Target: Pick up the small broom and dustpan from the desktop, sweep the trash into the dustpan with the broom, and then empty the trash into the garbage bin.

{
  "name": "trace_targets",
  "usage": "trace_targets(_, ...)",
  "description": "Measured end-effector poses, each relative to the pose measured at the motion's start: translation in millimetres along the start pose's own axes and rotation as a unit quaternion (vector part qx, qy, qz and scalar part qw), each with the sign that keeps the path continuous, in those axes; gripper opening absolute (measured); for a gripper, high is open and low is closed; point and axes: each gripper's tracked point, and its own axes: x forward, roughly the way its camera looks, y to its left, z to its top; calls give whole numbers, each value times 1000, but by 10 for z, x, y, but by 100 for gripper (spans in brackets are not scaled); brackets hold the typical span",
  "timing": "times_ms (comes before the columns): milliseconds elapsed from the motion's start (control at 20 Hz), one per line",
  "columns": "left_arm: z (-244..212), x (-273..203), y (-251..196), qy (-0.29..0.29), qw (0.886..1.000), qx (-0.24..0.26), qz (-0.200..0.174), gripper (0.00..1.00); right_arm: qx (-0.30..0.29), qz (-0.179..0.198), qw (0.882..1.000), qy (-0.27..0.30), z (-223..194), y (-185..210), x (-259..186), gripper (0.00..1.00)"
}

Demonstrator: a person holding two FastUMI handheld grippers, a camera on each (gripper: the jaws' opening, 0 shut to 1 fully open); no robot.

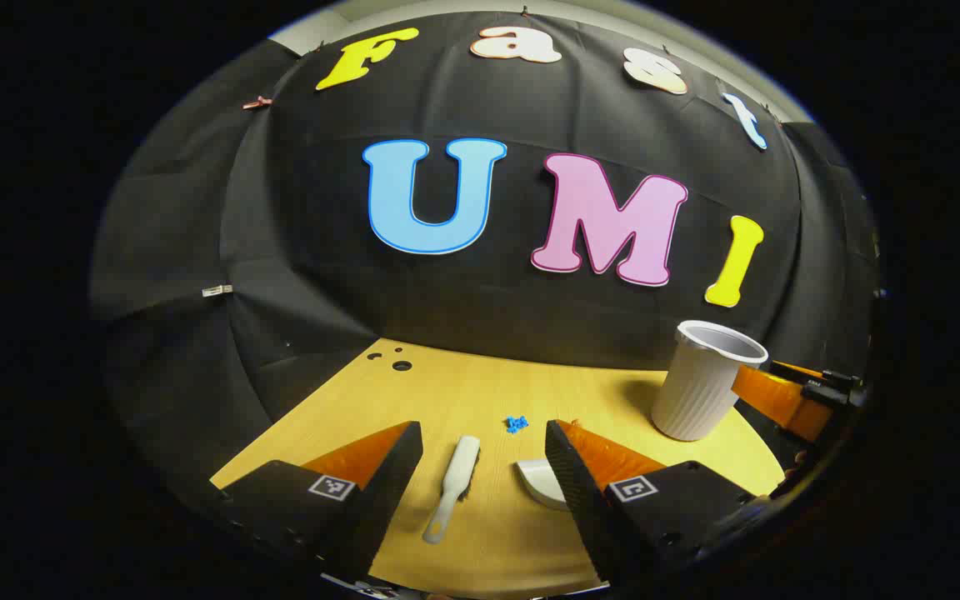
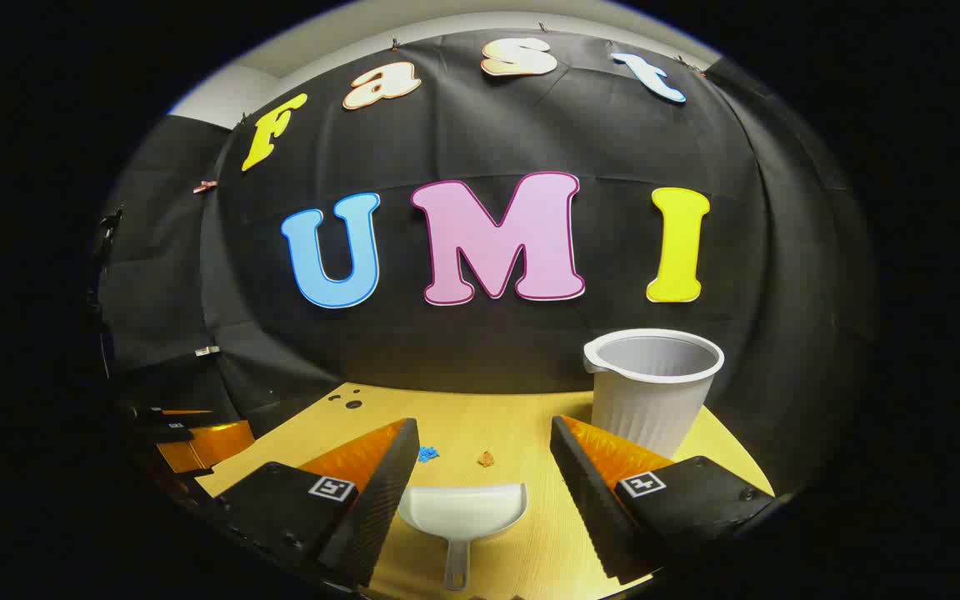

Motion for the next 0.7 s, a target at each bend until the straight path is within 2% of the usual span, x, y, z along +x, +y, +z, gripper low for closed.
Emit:
trace_targets(350,-125,114,156,12,1000,4,-18,95,-13,4,999,31,-173,43,36,99)
trace_targets(500,-200,166,311,28,1000,-13,-2,94,-18,9,999,33,-200,61,69,99)
trace_targets(600,-205,186,335,32,999,-33,-2,94,-20,13,999,37,-230,85,89,99)
trace_targets(700,-240,241,345,37,999,-25,-8,94,-23,19,999,42,-260,132,131,99)
